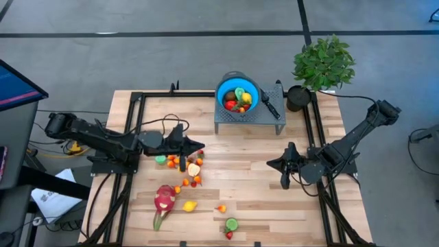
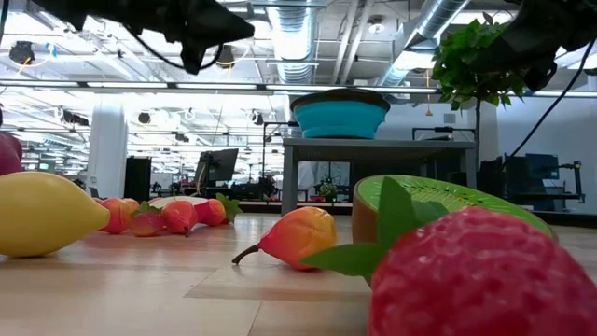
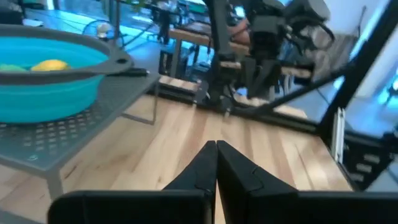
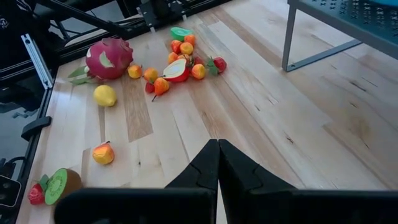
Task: Pick & Place Fruit
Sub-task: Put the apple into the strainer bowl
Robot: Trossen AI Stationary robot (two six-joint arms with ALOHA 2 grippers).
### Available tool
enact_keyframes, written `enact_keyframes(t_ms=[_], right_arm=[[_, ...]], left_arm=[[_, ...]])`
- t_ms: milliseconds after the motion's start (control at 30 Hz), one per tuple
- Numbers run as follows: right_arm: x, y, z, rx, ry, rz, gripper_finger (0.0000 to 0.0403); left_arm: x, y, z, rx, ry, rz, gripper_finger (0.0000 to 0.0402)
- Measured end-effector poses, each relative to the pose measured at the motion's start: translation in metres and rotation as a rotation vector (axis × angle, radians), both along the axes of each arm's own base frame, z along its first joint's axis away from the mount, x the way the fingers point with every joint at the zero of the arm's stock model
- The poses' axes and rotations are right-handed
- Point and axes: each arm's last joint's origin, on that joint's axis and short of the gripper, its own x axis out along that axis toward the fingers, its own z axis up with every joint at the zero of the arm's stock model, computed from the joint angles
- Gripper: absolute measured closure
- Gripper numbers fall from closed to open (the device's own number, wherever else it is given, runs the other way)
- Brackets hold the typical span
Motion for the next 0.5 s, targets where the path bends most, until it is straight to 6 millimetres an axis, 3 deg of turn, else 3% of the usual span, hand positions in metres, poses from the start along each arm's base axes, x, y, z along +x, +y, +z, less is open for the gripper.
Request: enact_keyframes(t_ms=[267, 500], right_arm=[[0.000, 0.000, 0.000, 0.000, 0.000, 0.000, 0.0403], [0.000, 0.000, 0.000, -0.001, 0.001, 0.000, 0.0403]], left_arm=[[-0.006, -0.013, -0.009, 0.095, 0.289, 0.050, 0.0400], [-0.008, -0.012, -0.012, 0.178, 0.345, 0.016, 0.0396]])
